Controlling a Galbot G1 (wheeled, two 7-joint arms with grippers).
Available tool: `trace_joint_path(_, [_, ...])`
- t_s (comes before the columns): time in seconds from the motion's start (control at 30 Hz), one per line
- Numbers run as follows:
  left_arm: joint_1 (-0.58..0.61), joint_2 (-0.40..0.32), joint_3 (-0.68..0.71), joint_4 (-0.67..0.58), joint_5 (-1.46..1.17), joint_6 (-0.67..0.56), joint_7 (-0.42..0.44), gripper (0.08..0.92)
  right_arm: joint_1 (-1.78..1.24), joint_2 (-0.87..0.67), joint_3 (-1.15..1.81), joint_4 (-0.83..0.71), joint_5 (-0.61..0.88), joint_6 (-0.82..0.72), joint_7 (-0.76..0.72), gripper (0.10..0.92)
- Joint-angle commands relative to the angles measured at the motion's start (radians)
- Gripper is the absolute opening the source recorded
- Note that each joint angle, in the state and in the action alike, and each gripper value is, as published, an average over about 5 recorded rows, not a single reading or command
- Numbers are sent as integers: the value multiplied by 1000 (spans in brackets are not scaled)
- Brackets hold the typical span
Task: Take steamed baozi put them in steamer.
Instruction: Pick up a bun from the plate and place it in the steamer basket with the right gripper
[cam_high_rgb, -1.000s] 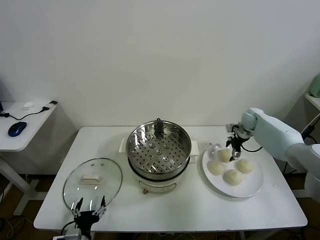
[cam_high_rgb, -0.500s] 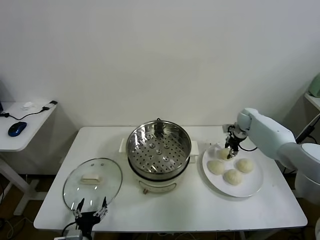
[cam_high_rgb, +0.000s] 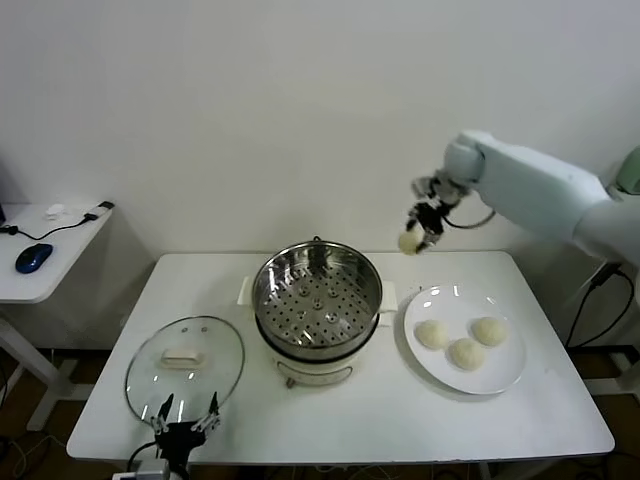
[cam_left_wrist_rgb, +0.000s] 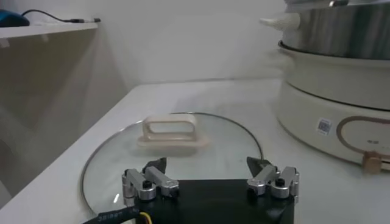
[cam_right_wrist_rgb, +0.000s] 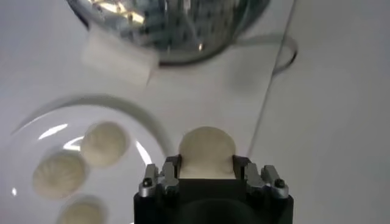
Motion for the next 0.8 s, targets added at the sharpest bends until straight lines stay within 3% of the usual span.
trace_joint_path(0.03, [-2,4,2,-3,2,2,-1,823,160,191,-106,237,-31,348,32,577])
trace_joint_path(0.3, [9,7,-2,-24,3,1,-3,823,-150,259,43,-84,-474,688,75,577])
trace_joint_path(0.8, [11,6,2,-11,8,-6,-8,823,-336,339,197,-362,-612,696,121,577])
